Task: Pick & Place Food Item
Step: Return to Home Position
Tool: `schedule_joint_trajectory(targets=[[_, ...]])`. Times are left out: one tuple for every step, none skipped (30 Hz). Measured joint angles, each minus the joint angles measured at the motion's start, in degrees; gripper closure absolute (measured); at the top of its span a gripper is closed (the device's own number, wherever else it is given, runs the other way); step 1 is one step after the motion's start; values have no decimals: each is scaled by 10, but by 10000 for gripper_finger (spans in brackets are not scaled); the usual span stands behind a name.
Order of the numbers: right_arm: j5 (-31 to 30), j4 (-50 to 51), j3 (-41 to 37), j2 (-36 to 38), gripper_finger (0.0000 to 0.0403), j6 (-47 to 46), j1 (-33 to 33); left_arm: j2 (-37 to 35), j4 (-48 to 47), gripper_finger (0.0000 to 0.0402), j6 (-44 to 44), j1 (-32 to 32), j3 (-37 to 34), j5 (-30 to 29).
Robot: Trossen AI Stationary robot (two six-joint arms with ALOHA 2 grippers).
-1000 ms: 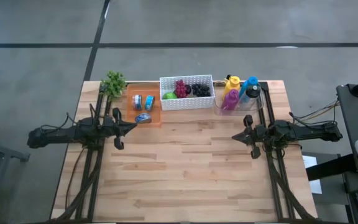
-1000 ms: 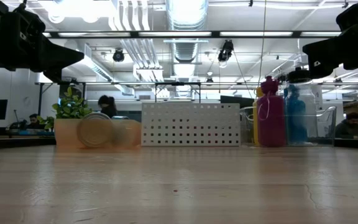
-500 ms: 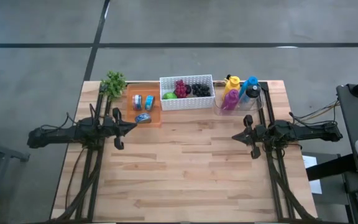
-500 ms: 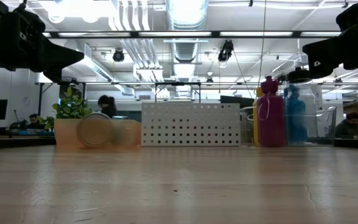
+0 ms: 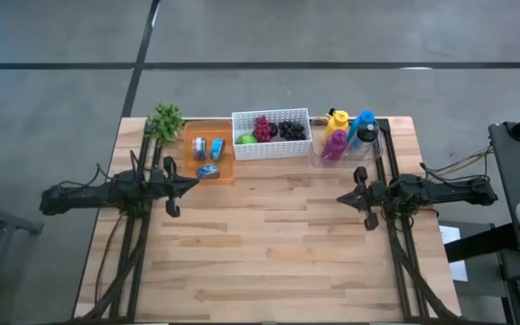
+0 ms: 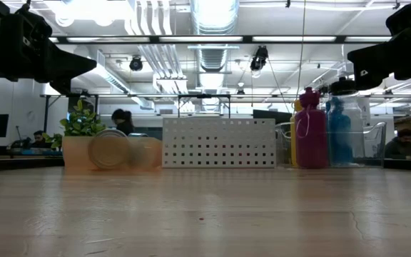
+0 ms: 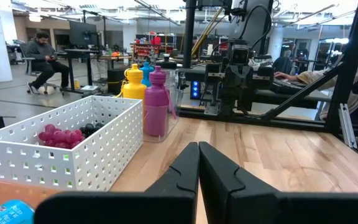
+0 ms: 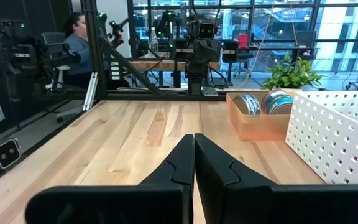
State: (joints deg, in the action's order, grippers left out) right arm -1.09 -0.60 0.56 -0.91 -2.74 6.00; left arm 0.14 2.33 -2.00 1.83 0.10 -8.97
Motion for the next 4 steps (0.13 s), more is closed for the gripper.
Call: schedule_joint_trajectory(targets=[[0,0,0,0,394,2,0,0,0,387,0,0,0,0],[0,0,0,0,394,2,0,0,0,387,0,0,0,0],[0,0,0,0,394,1,0,0,0,386,0,0,0,0],[0,0,0,0,394,1,0,0,0,386,0,0,0,0]])
